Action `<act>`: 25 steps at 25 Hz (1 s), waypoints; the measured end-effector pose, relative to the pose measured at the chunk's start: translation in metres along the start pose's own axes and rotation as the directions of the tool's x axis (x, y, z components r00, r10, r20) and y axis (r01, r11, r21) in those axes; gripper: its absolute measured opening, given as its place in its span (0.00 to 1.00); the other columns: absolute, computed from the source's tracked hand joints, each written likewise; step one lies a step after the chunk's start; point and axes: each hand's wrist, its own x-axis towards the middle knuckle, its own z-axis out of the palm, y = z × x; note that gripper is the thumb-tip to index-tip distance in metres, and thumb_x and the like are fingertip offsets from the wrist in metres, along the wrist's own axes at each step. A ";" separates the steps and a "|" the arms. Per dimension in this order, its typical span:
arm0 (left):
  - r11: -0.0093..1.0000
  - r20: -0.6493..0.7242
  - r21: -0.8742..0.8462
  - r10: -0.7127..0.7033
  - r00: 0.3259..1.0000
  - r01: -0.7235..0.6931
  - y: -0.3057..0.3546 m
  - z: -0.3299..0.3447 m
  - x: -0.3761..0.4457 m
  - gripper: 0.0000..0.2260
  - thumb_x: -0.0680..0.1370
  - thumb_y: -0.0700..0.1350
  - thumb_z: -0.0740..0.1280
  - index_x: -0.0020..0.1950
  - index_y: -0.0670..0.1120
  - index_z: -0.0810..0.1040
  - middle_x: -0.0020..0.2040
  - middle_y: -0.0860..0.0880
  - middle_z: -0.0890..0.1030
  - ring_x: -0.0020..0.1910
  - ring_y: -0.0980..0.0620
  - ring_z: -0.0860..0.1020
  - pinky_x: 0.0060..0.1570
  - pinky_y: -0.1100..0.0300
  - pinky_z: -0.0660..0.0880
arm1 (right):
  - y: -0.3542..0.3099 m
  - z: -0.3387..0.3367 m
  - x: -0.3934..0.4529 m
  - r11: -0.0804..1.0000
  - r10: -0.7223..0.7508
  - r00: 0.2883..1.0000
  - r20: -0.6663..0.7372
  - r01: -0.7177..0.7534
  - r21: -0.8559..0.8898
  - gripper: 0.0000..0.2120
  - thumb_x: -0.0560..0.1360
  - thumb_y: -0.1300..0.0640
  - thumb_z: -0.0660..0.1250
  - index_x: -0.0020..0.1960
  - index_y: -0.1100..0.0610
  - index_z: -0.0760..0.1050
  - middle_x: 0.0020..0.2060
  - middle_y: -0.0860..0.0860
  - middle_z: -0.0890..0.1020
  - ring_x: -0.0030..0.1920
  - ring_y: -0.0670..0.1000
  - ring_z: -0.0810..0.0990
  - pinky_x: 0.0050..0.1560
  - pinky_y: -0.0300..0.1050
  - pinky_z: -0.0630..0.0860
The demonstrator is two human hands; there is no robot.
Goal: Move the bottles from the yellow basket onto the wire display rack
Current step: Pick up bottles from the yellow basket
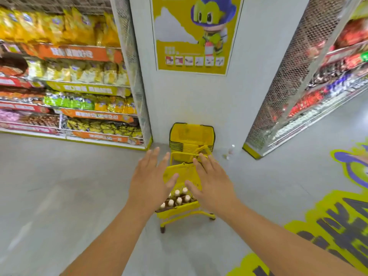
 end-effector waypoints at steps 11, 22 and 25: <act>0.988 0.213 -0.157 0.033 0.977 0.001 -0.043 0.181 0.153 0.34 0.77 0.68 0.53 0.76 0.49 0.71 0.78 0.41 0.67 0.75 0.37 0.67 0.70 0.42 0.70 | 0.084 0.118 0.145 0.999 0.052 0.980 0.194 -0.051 -0.012 0.37 0.78 0.35 0.55 0.73 0.61 0.74 0.74 0.60 0.74 0.73 0.64 0.73 0.65 0.62 0.77; 0.946 0.462 -0.185 -0.155 0.873 0.266 -0.076 0.415 0.158 0.35 0.76 0.68 0.54 0.77 0.50 0.69 0.79 0.43 0.65 0.78 0.39 0.62 0.72 0.42 0.67 | 0.166 0.346 0.224 0.994 -0.040 0.815 0.579 -0.026 0.104 0.40 0.78 0.31 0.46 0.83 0.53 0.52 0.84 0.51 0.51 0.83 0.54 0.47 0.81 0.55 0.55; 0.928 0.540 -0.186 -0.177 0.823 0.322 -0.087 0.477 0.132 0.35 0.76 0.68 0.52 0.78 0.49 0.68 0.80 0.43 0.65 0.79 0.39 0.61 0.73 0.42 0.66 | 0.183 0.410 0.225 0.985 -0.125 0.748 0.651 0.015 0.173 0.35 0.83 0.37 0.55 0.84 0.53 0.50 0.84 0.49 0.49 0.83 0.53 0.47 0.79 0.50 0.55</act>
